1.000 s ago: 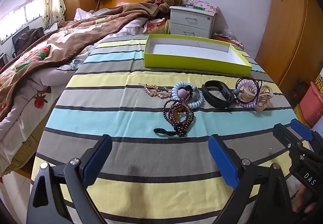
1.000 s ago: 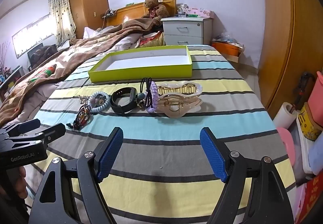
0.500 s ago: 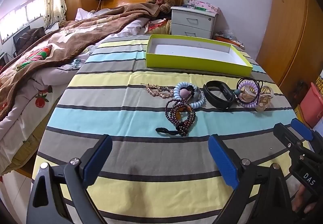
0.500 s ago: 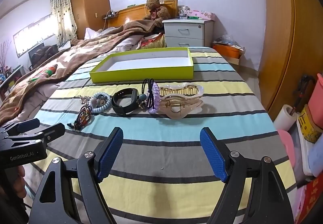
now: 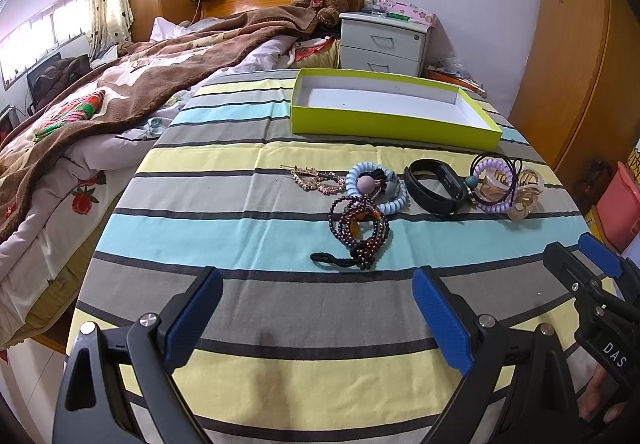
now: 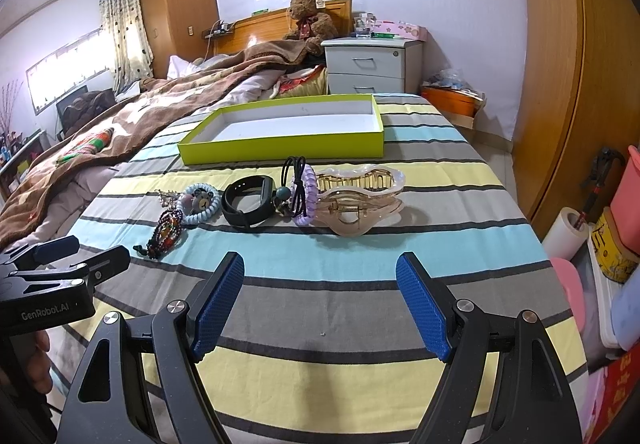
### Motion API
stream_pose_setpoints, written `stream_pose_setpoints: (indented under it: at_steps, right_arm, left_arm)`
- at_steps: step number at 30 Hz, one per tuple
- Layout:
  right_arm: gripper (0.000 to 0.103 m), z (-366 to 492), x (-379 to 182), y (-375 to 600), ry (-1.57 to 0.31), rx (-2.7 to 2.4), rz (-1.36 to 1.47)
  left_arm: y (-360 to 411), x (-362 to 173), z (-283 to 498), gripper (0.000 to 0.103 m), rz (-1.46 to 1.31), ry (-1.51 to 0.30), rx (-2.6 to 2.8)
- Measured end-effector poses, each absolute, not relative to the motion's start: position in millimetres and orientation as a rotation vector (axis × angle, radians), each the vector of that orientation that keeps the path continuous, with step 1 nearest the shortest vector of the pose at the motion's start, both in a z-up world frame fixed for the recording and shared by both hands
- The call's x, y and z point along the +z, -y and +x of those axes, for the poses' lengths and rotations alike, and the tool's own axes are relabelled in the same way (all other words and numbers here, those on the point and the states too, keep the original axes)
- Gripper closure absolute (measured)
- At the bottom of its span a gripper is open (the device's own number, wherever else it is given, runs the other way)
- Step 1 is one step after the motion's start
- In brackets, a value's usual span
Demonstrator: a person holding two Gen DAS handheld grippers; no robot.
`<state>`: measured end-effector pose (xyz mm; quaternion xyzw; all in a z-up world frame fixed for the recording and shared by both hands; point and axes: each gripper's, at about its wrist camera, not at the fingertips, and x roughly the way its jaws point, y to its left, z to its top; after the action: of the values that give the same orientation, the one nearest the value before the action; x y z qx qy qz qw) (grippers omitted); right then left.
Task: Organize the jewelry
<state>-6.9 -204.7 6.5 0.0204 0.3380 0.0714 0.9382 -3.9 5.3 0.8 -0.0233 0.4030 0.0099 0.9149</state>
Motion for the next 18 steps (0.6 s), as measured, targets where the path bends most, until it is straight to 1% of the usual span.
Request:
stream_pose_setpoints:
  at_steps: [18]
  right_arm:
    - [0.025, -7.9, 7.1, 203.4, -0.690, 0.152, 0.041]
  left_arm:
    - [-5.9, -0.7, -4.1, 0.006, -0.044, -0.833, 0.020]
